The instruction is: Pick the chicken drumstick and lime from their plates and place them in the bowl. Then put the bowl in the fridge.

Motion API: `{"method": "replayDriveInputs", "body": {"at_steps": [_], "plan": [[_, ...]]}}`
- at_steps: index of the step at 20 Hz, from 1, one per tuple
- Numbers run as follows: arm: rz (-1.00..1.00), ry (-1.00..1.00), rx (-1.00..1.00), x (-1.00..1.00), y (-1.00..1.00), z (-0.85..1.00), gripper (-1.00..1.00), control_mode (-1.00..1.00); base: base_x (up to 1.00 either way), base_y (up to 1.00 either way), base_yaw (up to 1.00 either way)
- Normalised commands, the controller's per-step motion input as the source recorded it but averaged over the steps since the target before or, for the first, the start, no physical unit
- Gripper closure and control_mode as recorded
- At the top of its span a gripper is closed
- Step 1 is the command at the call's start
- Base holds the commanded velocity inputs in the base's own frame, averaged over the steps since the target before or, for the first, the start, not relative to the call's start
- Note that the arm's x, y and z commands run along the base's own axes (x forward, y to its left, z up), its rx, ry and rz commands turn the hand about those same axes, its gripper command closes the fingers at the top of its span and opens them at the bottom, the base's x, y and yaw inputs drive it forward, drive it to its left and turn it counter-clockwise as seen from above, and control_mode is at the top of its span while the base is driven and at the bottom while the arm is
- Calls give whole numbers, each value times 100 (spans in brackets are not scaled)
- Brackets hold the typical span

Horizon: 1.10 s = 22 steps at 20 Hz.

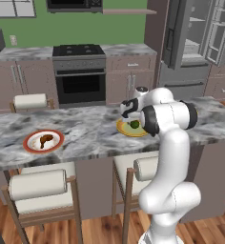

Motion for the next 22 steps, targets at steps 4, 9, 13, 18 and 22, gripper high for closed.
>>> {"method": "replayDriveInputs", "body": {"at_steps": [4, 9, 13, 18, 22], "plan": [[3, 0, 0, 38, -1, -20, -100, -100, 0, 0, 0], [0, 2, 0, 7, -8, -14, -100, -100, 0, 0, 0], [0, 2, -4, 0, -1, -17, -100, -100, 0, 0, 0], [0, 1, -2, 0, 0, -14, -100, -100, 0, 0, 0], [0, 0, -1, 1, 0, -13, -100, -100, 0, 0, 0]]}}
